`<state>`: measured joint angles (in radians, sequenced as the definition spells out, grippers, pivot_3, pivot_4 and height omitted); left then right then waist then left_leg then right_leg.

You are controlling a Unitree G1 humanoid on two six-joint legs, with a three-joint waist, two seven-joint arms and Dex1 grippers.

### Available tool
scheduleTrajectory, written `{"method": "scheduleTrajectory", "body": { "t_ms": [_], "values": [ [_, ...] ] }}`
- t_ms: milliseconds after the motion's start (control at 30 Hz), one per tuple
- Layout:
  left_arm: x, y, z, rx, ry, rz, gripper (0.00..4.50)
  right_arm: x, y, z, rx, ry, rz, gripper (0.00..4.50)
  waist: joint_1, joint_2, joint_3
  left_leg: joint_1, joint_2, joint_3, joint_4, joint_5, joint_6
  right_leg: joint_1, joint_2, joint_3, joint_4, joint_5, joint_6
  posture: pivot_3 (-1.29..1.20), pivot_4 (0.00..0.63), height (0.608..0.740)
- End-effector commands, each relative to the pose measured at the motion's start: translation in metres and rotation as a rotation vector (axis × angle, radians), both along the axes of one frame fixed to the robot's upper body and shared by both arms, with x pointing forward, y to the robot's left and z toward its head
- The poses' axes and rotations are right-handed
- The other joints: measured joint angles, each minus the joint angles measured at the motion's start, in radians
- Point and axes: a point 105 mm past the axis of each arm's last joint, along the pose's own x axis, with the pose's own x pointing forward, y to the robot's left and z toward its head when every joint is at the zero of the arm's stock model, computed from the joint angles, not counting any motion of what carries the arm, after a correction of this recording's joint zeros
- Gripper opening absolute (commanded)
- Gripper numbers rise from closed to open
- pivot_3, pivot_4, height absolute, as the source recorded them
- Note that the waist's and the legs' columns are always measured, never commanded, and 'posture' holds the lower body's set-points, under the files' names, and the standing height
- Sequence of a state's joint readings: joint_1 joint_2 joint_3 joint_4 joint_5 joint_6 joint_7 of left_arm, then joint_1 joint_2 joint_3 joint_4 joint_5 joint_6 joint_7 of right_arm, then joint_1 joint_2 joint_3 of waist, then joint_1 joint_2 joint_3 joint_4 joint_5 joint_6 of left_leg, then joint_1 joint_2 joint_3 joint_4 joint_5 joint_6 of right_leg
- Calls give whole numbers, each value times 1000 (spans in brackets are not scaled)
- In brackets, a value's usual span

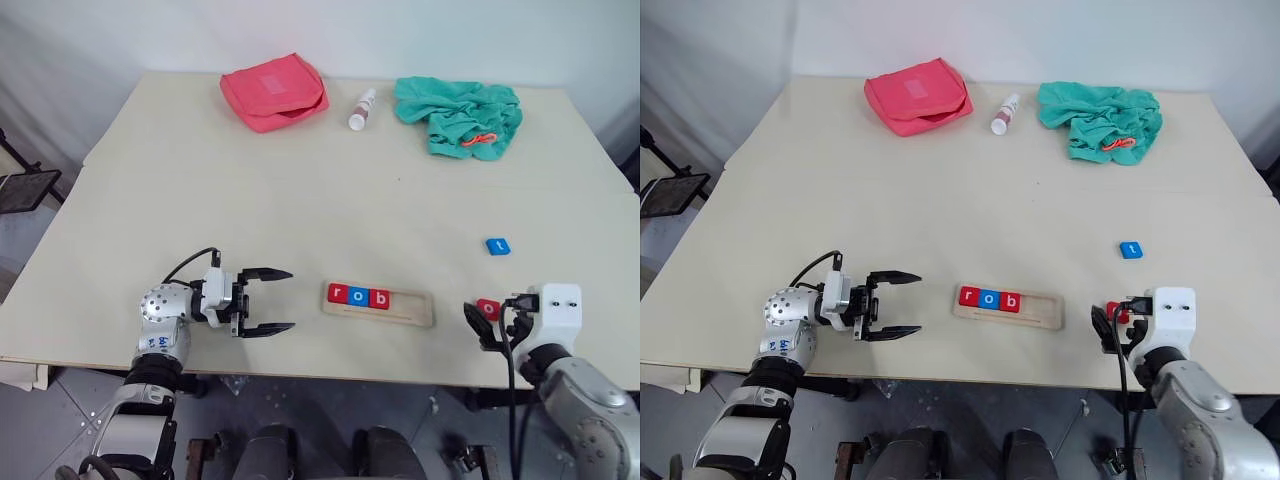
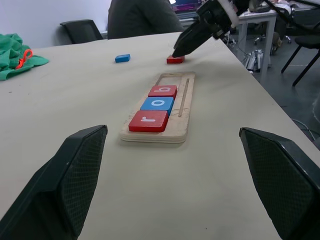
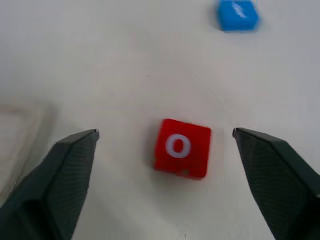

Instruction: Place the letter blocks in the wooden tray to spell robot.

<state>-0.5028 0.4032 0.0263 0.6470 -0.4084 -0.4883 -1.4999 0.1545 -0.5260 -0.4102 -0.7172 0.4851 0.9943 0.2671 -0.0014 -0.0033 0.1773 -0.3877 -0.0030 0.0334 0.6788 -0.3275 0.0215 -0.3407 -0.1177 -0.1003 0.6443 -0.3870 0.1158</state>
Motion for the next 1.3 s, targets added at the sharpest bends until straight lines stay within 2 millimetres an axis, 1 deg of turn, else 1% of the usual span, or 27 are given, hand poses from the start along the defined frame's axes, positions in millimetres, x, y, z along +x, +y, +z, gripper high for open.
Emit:
{"method": "scheduleTrajectory", "body": {
  "t_ms": [33, 100, 200, 267, 400, 533, 667, 833, 933, 967, 1000, 1167, 1200, 1300],
  "values": [
    [-4, -2, 3, -6, -30, -22, 4500, -3, 8, 9, -87, 27, 194, 4489, 0, 0, 0, 0, 0, 0, 0, 0, 0, 0, 0, 0, 0, 0, 0, 0, 150, 740],
    [-4, -2, 3, -8, -32, -20, 4500, -3, 3, 11, -140, 81, 276, 4489, 0, 0, 0, 0, 0, 0, 0, 0, 0, 0, 0, 0, 0, 0, 0, 0, 150, 740],
    [-4, -3, 3, -11, -33, -16, 4500, -2, -2, 14, -175, 122, 354, 4489, 2, -1, 0, 0, 0, 0, 0, 0, 0, 1, 0, -1, -1, 0, 0, 0, 150, 740],
    [-5, -4, 3, -13, -34, -15, 4500, 1, -8, 14, -223, 164, 414, 4489, 2, -1, 0, 0, 0, 0, 0, 0, 0, 1, 0, -1, -1, 0, 0, 0, 150, 740],
    [-7, -4, 1, -24, -33, -1, 4500, 15, -27, 15, -347, 240, 559, 4489, -1, -1, 0, 0, 0, 1, 1, 0, 1, 1, 0, -3, -2, 1, 1, 0, 150, 740],
    [-8, -4, 1, -26, -36, 6, 4500, 23, -38, 7, -405, 293, 664, 4489, 1, -1, 1, 0, 1, 1, 1, 0, 1, 1, 0, -4, -2, 1, 1, 0, 150, 740],
    [-10, -3, 1, -26, -38, 16, 4500, 35, -42, 3, -426, 308, 721, 4489, 1, -1, 1, 0, 0, 2, 2, 0, 1, 1, -1, -6, -2, 1, 2, 0, 150, 740],
    [-11, -1, 1, -25, -41, 32, 4500, 41, -42, 0, -432, 322, 761, 4489, 1, -1, 1, 0, 0, 1, 2, 0, 1, 1, -1, -7, -2, 1, 2, 0, 150, 740],
    [-12, 1, 1, -24, -42, 42, 4500, 43, -40, -3, -422, 328, 784, 3903, 1, -1, 1, 0, 0, 1, 2, 0, 1, 1, -1, -7, -2, 1, 2, 0, 150, 740],
    [-12, 1, 1, -26, -42, 45, 4500, 43, -39, -4, -428, 330, 793, 3583, 1, -1, 1, 0, 0, 1, 2, 0, 1, 1, -1, -7, -2, 1, 2, 0, 150, 740],
    [-12, 1, 1, -27, -43, 48, 4500, 42, -39, -5, -430, 332, 797, 3170, 1, -1, 1, 0, 0, 1, 2, 0, 1, 1, -1, -7, -2, 1, 2, 0, 150, 740],
    [-12, 1, 1, -27, -42, 53, 4500, 42, -37, -2, -436, 326, 805, 1567, 2, -1, 1, 0, 0, 1, 3, 0, 1, 2, -1, -7, -2, 1, 2, 0, 150, 740],
    [-12, 1, 1, -27, -42, 53, 4500, 42, -36, 1, -441, 322, 805, 1446, 2, -1, 1, 0, 0, 1, 3, 0, 1, 2, -1, -7, -2, 1, 2, 0, 150, 740],
    [-12, 1, 1, -29, -42, 53, 4500, 44, -25, 17, -448, 290, 813, 1450, 1, -1, 1, 0, 0, 1, 3, 0, 1, 1, -1, -7, -2, 1, 2, 0, 150, 740]
  ]
}}
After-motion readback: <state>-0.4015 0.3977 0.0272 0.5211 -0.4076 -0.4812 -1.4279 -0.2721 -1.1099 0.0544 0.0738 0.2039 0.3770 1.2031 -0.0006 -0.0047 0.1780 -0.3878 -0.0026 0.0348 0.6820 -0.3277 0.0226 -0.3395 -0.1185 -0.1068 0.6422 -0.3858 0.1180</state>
